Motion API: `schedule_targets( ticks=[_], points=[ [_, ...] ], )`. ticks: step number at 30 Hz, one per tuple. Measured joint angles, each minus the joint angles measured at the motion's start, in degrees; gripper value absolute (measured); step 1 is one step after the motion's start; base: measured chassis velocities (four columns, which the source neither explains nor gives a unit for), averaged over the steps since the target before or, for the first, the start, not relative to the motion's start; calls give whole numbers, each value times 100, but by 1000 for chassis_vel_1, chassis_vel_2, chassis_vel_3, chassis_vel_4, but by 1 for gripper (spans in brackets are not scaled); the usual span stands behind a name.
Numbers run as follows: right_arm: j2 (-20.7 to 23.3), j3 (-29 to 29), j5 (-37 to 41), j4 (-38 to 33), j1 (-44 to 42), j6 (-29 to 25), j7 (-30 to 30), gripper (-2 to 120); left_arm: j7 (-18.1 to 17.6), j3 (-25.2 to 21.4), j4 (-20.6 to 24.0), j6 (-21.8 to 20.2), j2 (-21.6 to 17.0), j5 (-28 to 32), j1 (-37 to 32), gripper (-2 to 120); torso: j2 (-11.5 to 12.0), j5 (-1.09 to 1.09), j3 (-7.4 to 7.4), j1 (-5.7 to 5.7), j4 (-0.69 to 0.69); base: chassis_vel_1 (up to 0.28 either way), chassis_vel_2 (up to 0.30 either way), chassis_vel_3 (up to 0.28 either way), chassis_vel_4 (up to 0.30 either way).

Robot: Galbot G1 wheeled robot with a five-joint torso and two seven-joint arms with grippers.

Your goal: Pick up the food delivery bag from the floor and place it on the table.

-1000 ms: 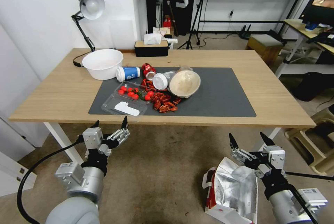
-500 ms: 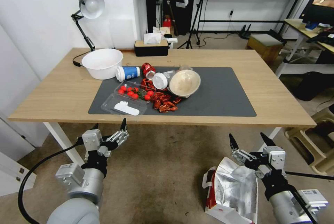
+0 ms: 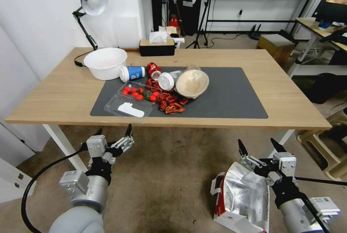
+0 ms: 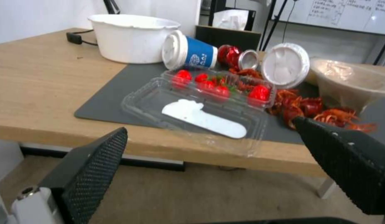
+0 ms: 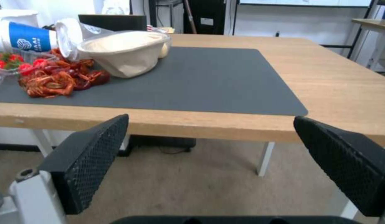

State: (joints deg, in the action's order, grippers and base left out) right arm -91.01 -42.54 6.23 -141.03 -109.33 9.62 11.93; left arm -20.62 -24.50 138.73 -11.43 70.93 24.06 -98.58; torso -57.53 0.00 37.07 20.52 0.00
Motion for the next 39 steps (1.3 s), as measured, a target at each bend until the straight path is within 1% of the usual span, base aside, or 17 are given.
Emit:
schedule_targets(
  ticks=[2,3,8,14,16,20,27,36,39],
  points=[
    [-7,3,2,7,2,0,-2,100,41,-14,-32,18,-8,-100,-5,100,86,0,-49,-40,0,0,0,0,0],
    [-7,3,2,7,2,0,-2,100,41,-14,-32,18,-8,-100,-5,100,86,0,-49,-40,0,0,0,0,0],
    [-27,31,14,14,-8,-10,-16,100,113,-24,-69,69,-16,-224,-8,100,247,0,-139,-112,0,0,0,0,0],
    [-30,33,16,25,-12,-19,-23,100,124,-39,-90,96,-26,-249,-9,100,385,0,-217,-172,0,0,0,0,0],
    [-32,38,16,37,-10,-20,-22,100,125,-49,-90,102,-33,-249,-9,100,475,0,-270,-208,0,0,0,0,0],
    [-24,51,10,54,-13,-24,-23,100,129,-58,-90,103,-45,-249,-8,100,538,0,-306,-236,0,0,0,0,0],
    [59,34,24,57,-51,-50,-48,100,176,-105,-112,151,-70,-288,-25,100,777,0,-446,-333,0,0,0,0,0],
    [110,9,113,8,-60,-59,-73,100,196,-108,-80,156,-53,-381,-99,100,980,0,-559,-425,0,0,0,0,0],
    [127,-14,175,-10,-59,-60,-76,100,195,-105,-66,180,-35,-437,-123,100,1085,0,-622,-468,0,0,0,0,0]
  ],
)
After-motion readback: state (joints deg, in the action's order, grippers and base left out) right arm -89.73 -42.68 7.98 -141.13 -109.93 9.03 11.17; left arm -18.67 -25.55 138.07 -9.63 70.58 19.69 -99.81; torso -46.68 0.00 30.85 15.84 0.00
